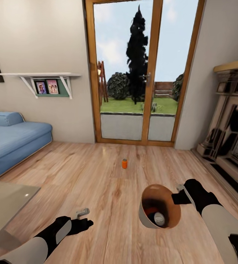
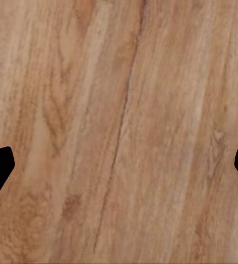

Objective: Put the three can of soda from the living room inside the tash can in the kitchen.

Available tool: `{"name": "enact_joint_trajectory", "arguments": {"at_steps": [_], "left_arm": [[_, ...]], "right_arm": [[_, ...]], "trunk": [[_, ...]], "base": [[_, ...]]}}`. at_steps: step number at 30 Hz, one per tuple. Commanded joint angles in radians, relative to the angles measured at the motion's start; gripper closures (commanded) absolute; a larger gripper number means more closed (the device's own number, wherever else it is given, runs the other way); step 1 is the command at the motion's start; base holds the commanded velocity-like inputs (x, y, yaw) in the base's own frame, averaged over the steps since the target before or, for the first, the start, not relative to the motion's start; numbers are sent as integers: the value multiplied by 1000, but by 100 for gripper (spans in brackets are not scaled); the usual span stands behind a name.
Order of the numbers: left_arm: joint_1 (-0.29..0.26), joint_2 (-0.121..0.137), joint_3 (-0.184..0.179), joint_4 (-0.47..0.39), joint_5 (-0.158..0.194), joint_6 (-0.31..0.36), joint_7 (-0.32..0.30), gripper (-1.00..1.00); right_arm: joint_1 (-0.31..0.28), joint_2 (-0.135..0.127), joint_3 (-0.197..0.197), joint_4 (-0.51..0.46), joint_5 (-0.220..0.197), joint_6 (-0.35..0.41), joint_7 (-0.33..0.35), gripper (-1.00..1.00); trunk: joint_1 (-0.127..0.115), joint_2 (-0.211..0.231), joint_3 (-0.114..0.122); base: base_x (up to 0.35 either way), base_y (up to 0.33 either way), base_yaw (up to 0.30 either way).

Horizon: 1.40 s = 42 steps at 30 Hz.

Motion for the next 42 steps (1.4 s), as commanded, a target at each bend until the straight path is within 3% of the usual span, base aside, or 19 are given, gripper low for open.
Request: {"name": "enact_joint_trajectory", "arguments": {"at_steps": [1, 15, 42], "left_arm": [[0, 0, 0, 0, 0, 0, 0, -100], [0, -3, 0, 0, 0, 0, 1, -100], [0, -4, -1, 0, 0, -1, 0, -100]], "right_arm": [[-1, 0, -2, -1, -21, 3, 3, 100], [-1, 4, 1, 0, -20, 3, 3, 100], [-1, -5, -1, 0, -21, -2, 6, 100]], "trunk": [[0, 0, 0], [0, 0, 9], [0, 0, 16]], "base": [[320, -185, -16], [326, -109, -123], [343, -1, -3]]}}
